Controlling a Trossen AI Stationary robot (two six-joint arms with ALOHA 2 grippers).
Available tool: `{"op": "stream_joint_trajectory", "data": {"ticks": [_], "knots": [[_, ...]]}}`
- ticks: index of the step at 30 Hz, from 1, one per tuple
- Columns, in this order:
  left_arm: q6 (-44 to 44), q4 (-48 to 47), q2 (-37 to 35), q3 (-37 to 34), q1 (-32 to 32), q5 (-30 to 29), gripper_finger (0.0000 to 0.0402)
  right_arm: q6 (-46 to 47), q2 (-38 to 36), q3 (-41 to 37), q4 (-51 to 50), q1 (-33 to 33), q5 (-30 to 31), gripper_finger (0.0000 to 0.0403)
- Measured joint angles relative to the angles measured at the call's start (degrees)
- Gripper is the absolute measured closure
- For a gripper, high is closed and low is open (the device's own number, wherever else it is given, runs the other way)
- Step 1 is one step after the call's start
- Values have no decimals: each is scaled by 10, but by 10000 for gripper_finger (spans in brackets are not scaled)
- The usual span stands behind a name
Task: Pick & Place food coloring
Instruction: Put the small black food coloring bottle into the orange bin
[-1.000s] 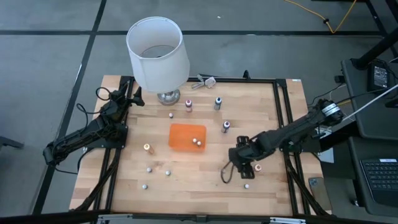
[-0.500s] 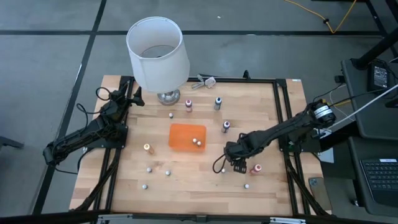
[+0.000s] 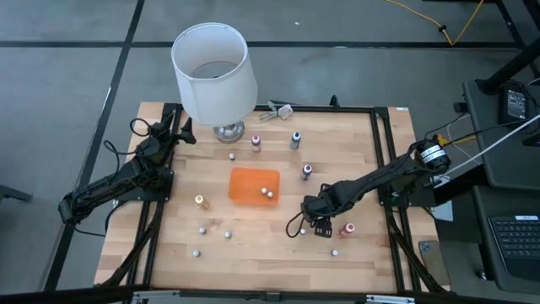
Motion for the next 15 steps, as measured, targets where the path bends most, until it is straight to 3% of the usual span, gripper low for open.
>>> {"op": "stream_joint_trajectory", "data": {"ticks": [15], "knots": [[0, 0, 0, 0, 0, 0, 10, -1, 1, 0, -10, 1, -10, 127]]}}
